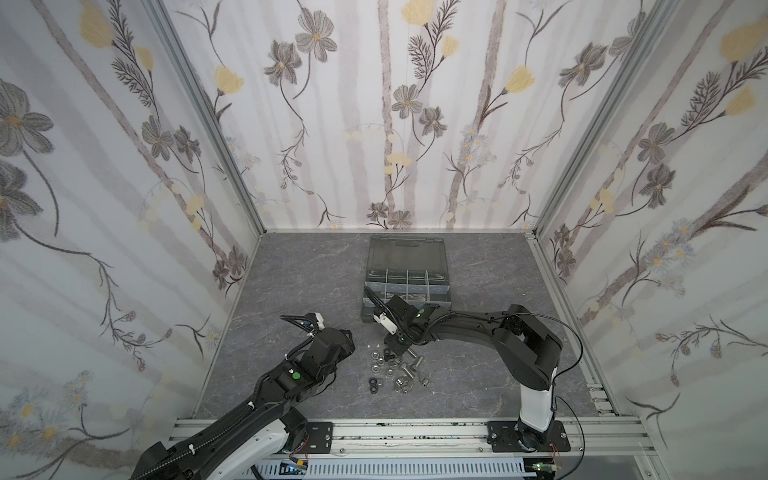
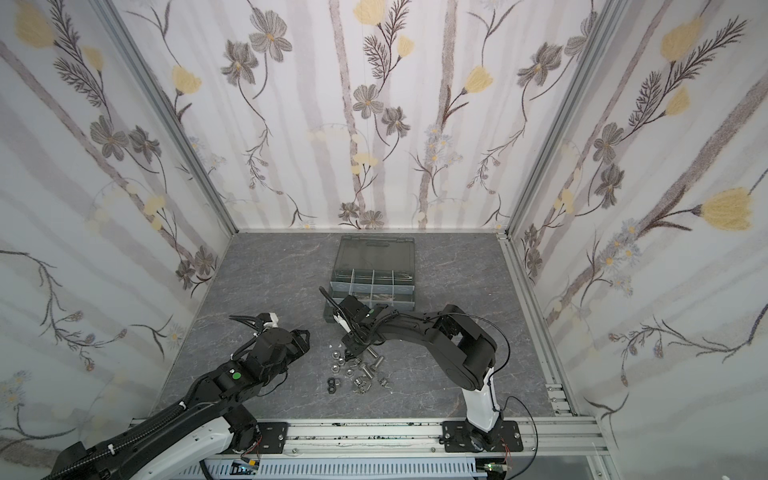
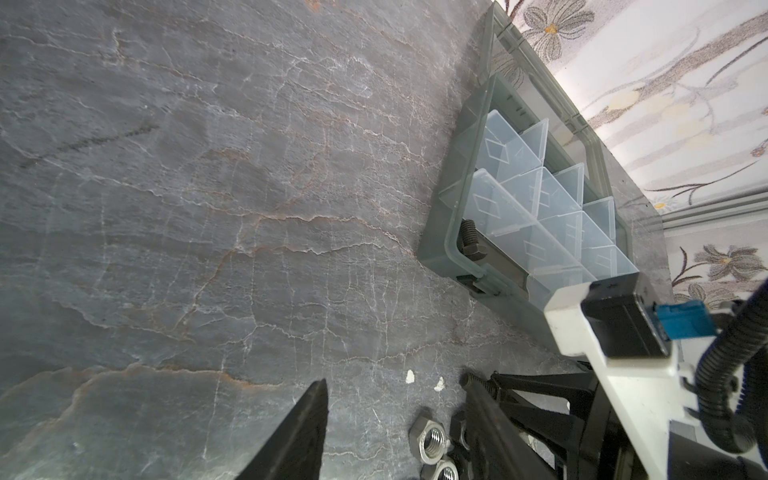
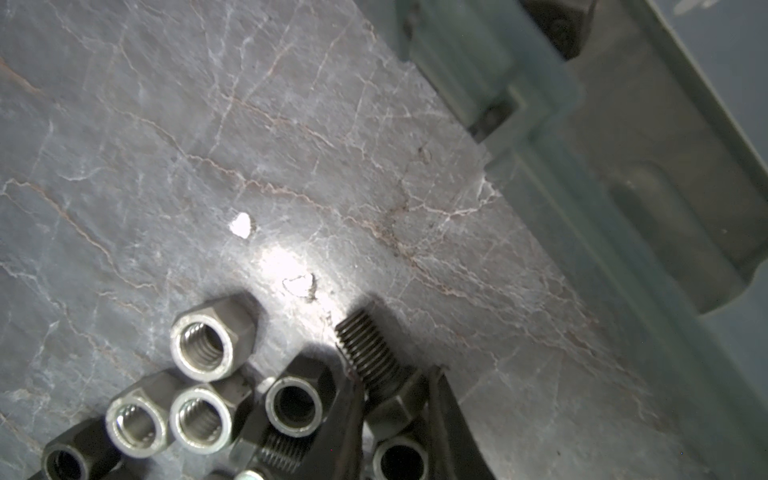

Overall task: Sort the screws and nuts into containers
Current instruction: 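Grasp a black bolt from the pile with the right gripper, then lift the black bolt into the box's nearest compartment and open the right gripper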

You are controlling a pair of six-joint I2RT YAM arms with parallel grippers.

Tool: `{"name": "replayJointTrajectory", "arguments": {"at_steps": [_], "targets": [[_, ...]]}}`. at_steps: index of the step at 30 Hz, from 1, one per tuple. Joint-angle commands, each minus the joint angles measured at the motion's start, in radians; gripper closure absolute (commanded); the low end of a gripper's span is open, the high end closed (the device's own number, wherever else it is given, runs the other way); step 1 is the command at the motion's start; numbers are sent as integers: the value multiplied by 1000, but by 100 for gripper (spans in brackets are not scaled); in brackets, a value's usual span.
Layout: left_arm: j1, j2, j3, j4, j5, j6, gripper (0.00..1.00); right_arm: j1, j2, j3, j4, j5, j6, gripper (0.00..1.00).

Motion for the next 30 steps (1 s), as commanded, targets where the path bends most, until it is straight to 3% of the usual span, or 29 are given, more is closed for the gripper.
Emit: {"name": "replayJointTrajectory", "arguments": {"at_steps": [1,16,30], "targets": [[1,1,-4,22,-21,8,44,1,-3,7,31,0,3,80],[1,5,0,32,-5,13,44,-50,-130,74,31,10,1,79],[1,27,-1,52,21,20,44,-158,-37,194,38,15,42,79]]}}
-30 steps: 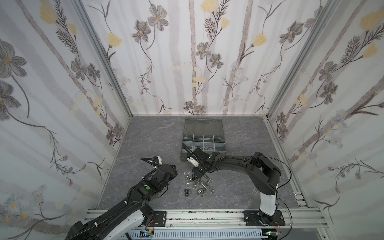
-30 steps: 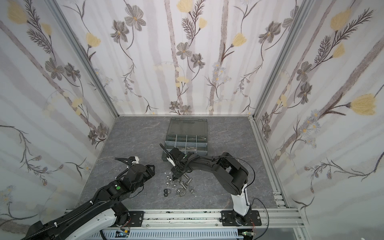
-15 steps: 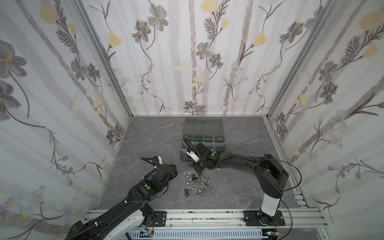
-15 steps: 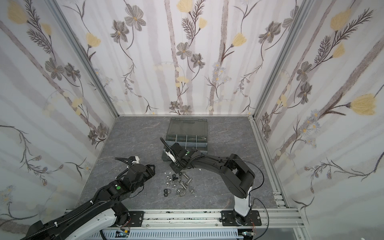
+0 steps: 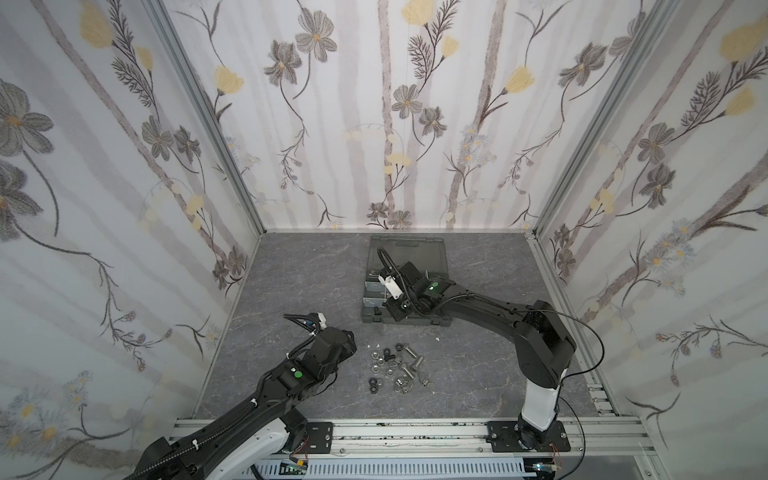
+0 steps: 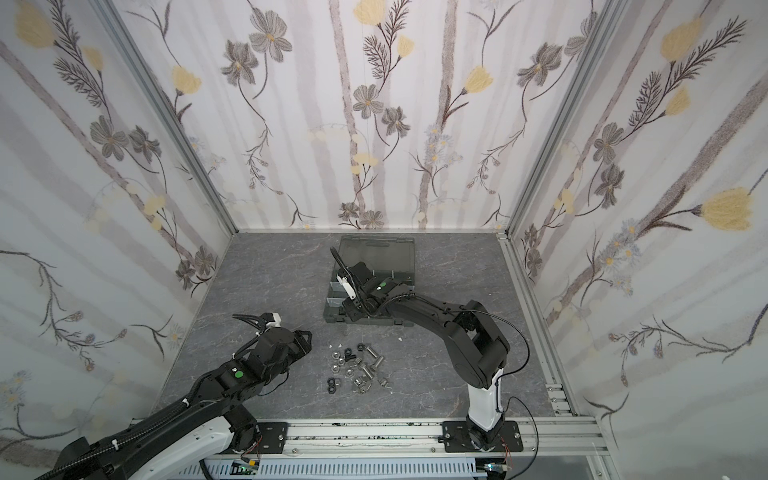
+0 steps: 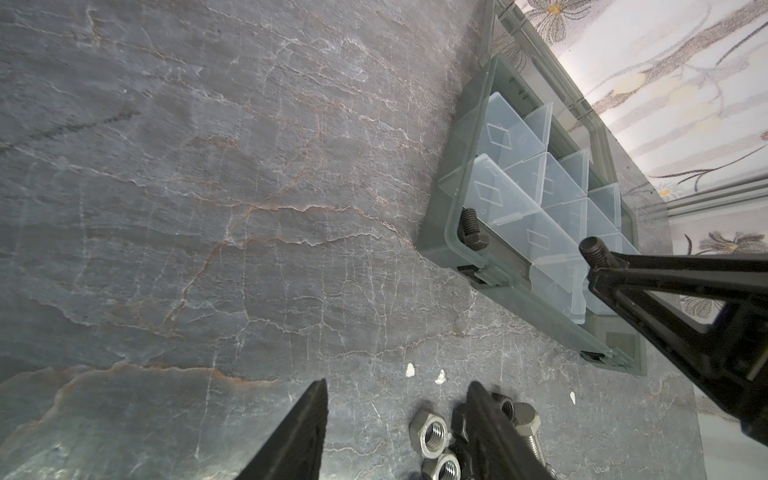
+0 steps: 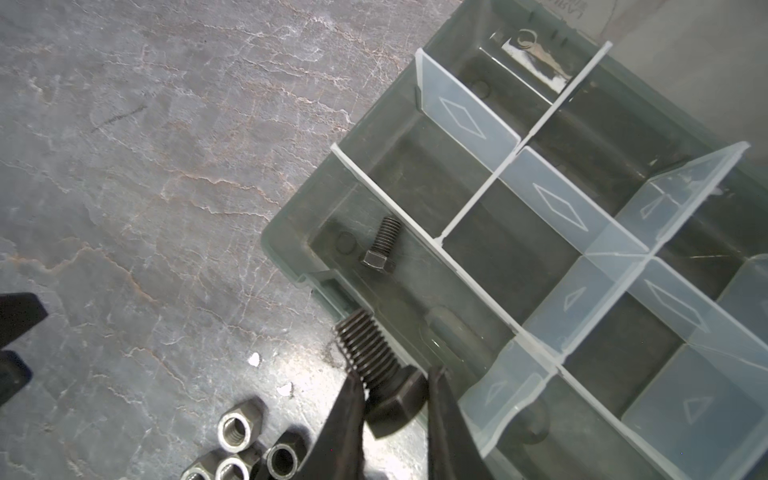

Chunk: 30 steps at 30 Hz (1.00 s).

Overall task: Sort the screws and nuts into containers
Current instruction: 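Lift the black bolt into the box's nearest compartment and open the right gripper, then withdraw the right gripper while the left gripper grasps another black bolt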

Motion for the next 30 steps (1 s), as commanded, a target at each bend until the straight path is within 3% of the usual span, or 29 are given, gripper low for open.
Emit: {"name": "replayJointTrajectory", "arguments": {"at_steps": [1,11,21,30], "targets": [[1,0,-1,36,-7,9,44,-18,19,17,39,11,27,79],[1,2,1,42,14,11,44,-20,35,18,43,-8,39,76],[1,4,-1,47,22,13,44,-19,23,18,45,-12,53,58],[0,30,7,49,50,20,44,-20,-102,-82,99,-35,87,54]]}}
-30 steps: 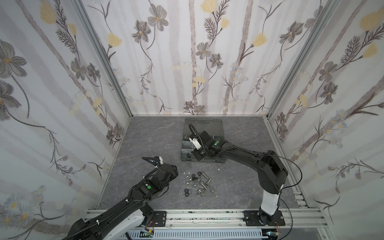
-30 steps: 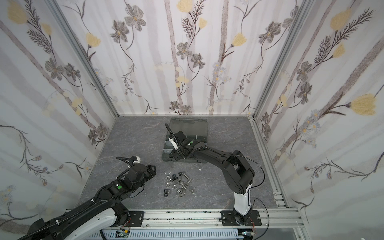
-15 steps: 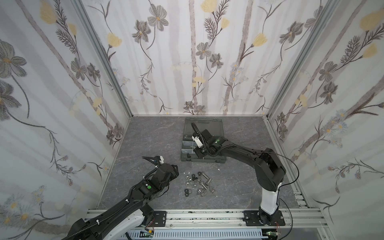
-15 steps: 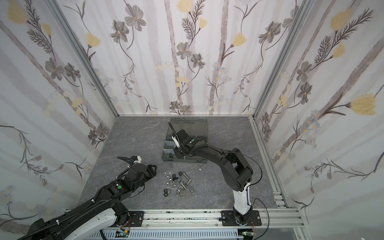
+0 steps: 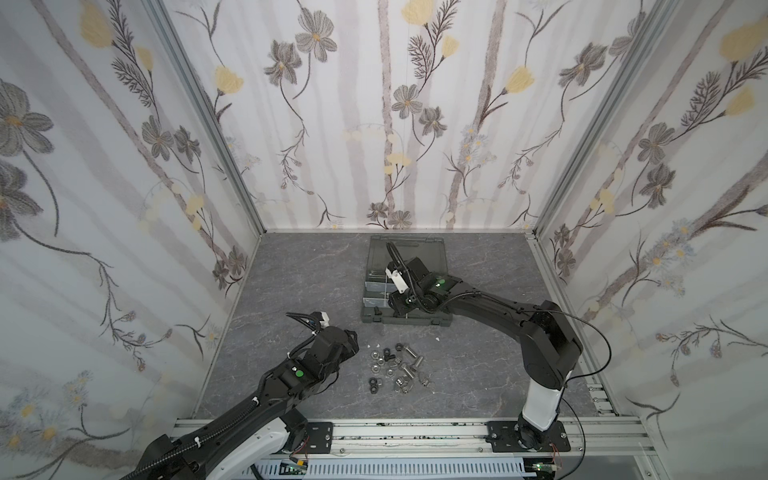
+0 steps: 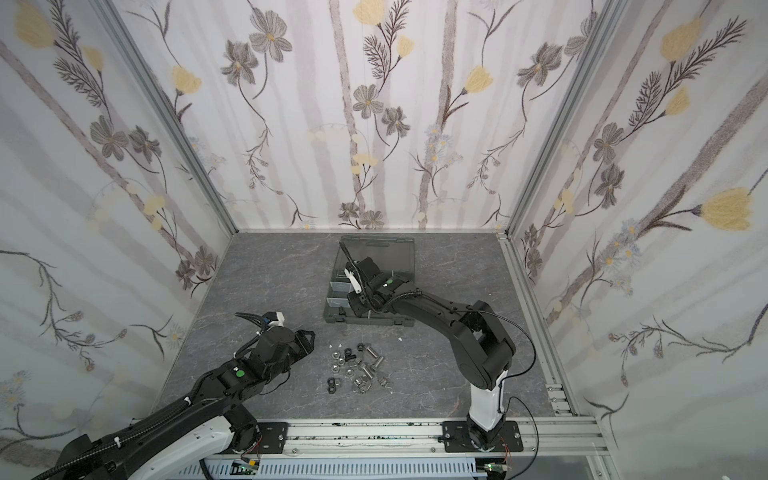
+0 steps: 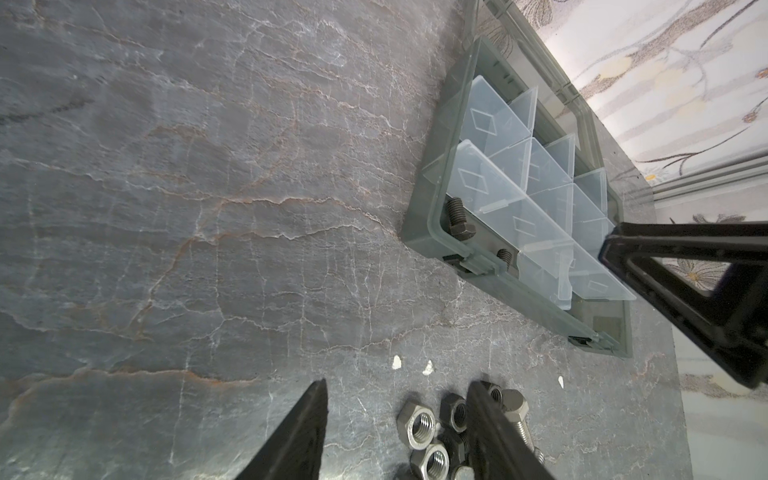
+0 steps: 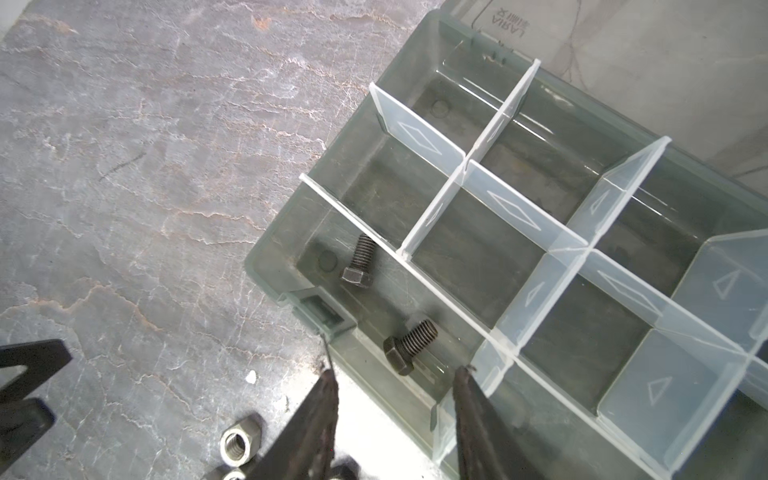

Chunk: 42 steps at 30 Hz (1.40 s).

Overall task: Sort the screws and nuts into containers
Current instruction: 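Withdraw the right gripper while the left gripper grasps another black bolt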

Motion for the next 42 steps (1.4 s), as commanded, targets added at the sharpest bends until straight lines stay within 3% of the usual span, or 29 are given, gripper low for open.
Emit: {"name": "replayJointTrajectory", "arguments": {"at_steps": [1,19,27,42], "targets": [[1,16,8,16,11,4,44,0,-62,-55,76,-34,33,53],[-19,186,104,25,100,90,48,0,-438,-475,167,34,194,50],[-98,345,229,23,161,183,53,-6,-525,-535,142,87,210,50],[-216,518,301,14,145,174,68,-17,-639,-608,105,154,231,49]]}}
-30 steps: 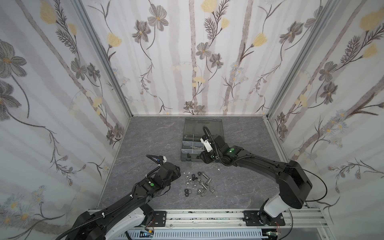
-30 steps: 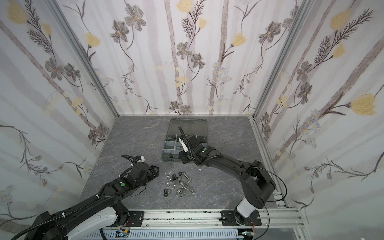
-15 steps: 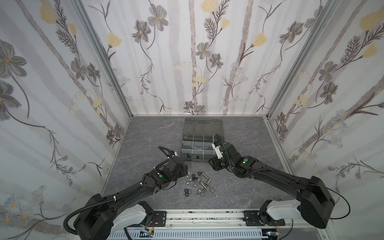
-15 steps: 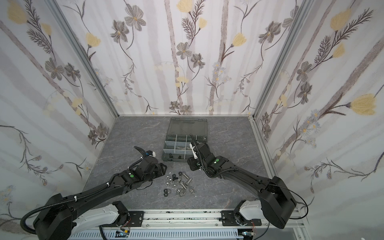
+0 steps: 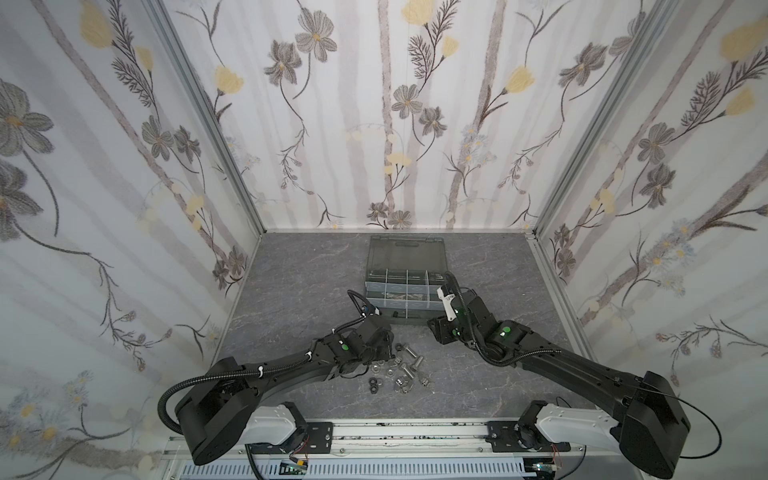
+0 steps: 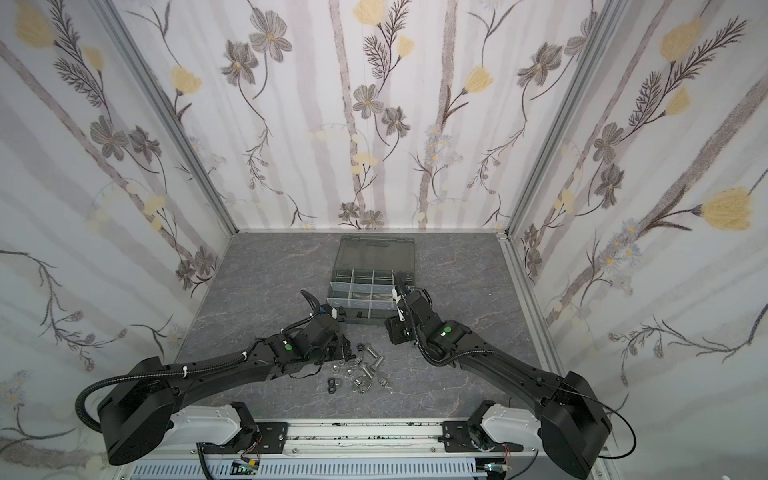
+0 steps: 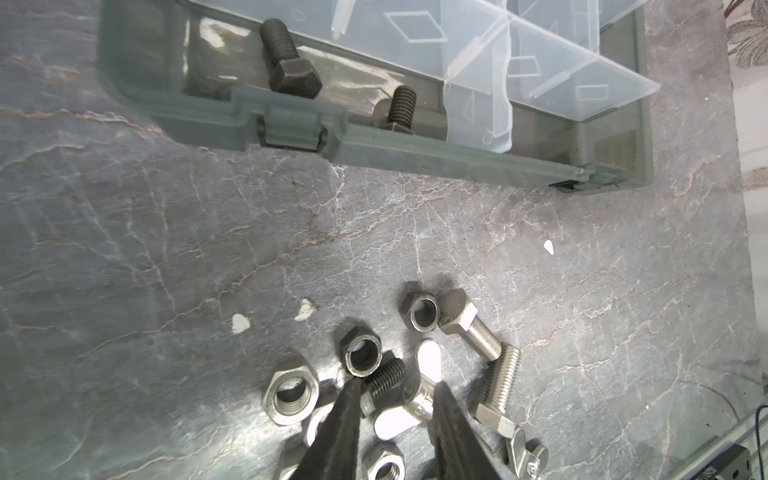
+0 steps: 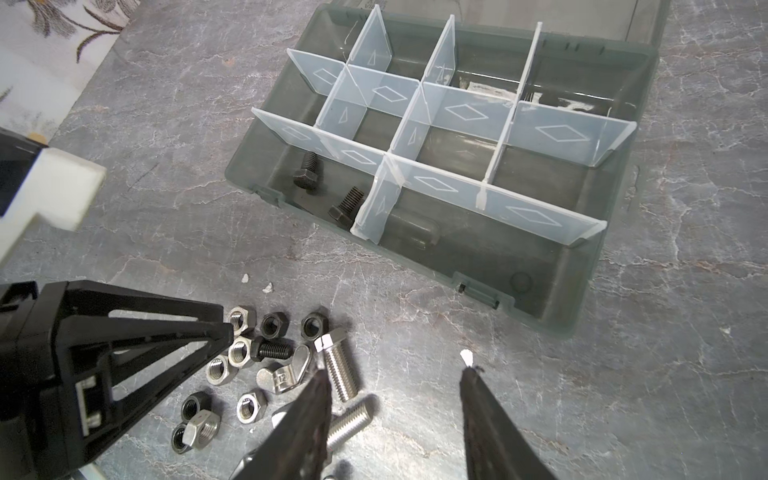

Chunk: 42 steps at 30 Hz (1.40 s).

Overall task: Sort the screws and nuts into containers
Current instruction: 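Withdraw the right gripper while the left gripper grasps another black bolt, then lift the black bolt from the pile with the left gripper toward the box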

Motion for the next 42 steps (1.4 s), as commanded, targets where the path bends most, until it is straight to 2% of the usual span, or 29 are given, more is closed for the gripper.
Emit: {"name": "replayJointTrajectory", "arguments": {"at_steps": [1,14,23,37,42], "targets": [[-16,33,20,-4,-9,15,68,-1,-14,-5,-12,35,16,49],[-71,145,67,-37,-49,1,75,-1,-53,-65,-10,49,35,49],[-83,119,62,-93,-104,-19,76,-1,-59,-80,-1,44,46,49],[-101,189,76,-107,-92,-25,80,-1,-57,-93,10,36,53,49],[-105,217,87,-107,-93,-21,85,-3,-56,-93,13,40,54,49]]}}
